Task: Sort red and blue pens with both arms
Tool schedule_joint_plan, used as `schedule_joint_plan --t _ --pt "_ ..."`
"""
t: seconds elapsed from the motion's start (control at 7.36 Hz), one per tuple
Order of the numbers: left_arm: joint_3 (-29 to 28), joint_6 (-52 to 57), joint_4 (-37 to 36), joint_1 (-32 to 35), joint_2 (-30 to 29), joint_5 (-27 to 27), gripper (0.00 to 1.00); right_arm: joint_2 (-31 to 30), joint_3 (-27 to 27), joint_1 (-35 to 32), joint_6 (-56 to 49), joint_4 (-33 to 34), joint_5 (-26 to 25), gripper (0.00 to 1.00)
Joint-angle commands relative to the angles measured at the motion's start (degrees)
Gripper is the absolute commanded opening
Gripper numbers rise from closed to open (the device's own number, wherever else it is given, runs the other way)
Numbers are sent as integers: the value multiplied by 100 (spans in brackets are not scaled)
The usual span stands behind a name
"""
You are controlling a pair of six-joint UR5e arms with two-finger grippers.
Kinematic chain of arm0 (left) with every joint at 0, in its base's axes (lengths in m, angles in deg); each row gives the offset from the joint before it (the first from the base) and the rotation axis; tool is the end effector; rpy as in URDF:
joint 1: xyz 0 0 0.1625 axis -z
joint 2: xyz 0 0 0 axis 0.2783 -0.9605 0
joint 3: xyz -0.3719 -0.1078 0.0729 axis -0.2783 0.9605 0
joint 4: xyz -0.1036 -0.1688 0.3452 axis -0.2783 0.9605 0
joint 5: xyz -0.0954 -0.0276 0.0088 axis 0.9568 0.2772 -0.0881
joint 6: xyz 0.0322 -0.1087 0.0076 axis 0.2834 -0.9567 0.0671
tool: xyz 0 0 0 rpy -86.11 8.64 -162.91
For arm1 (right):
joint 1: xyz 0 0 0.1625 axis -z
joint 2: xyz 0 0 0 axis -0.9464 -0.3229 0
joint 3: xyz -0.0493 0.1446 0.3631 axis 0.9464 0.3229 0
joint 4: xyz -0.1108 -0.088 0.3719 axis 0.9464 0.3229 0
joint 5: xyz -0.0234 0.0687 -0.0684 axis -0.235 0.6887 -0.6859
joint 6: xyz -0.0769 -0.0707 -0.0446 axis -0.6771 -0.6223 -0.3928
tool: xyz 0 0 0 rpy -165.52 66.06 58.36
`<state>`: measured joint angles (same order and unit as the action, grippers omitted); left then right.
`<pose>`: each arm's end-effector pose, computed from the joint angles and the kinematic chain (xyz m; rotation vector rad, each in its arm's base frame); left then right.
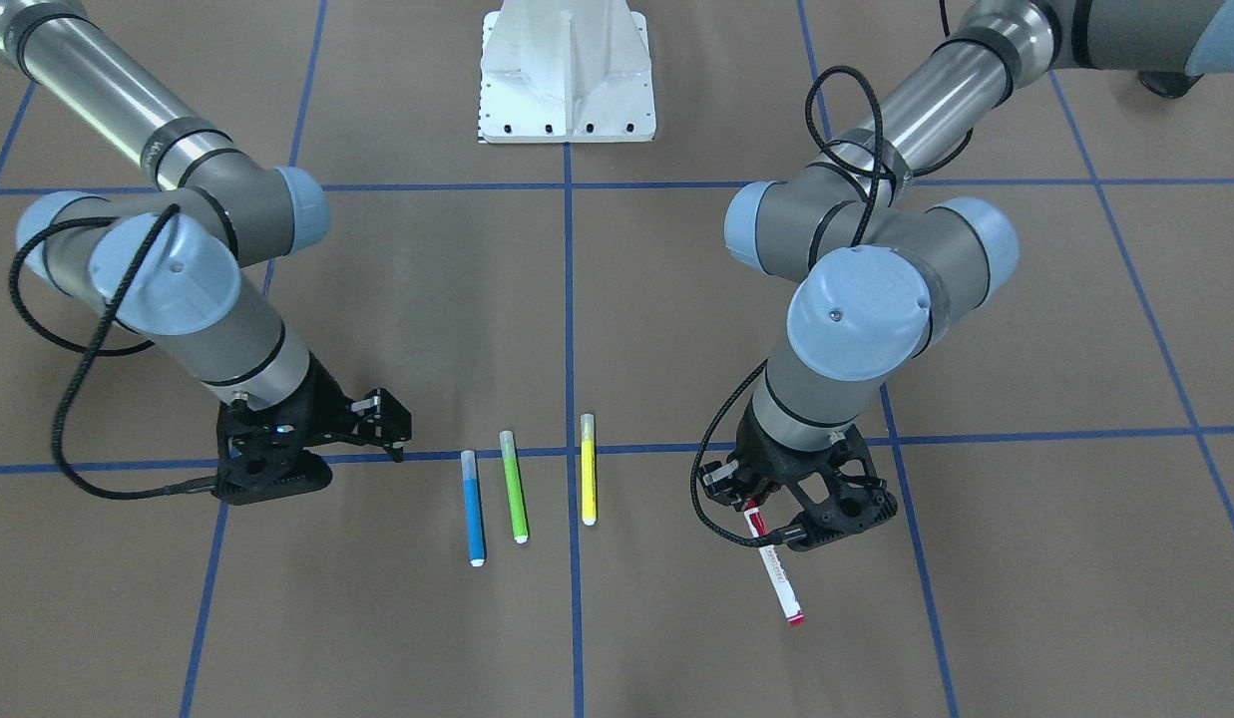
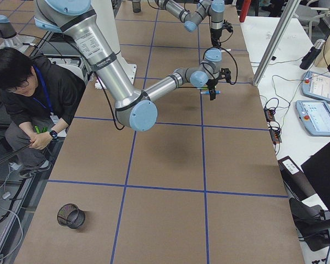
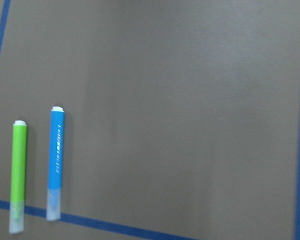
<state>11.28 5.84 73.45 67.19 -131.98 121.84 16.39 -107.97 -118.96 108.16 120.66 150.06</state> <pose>0.4273 -0.6554 0.2210 0.0321 0.8553 -0.3375 -0.4268 -0.5912 0.2929 0.2046 -0.8973 -0.0114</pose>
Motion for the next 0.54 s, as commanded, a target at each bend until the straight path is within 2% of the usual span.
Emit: schedule_joint_plan --t 0.0,0.27,0.41 --pt "6 3 -7 100 0 171 0 743 709 367 686 49 -199 96" --pt "15 177 -7 118 -26 234 0 737 782 421 688 164 -199 88" --pt "6 300 -7 118 -26 234 0 729 835 421 696 164 -199 69"
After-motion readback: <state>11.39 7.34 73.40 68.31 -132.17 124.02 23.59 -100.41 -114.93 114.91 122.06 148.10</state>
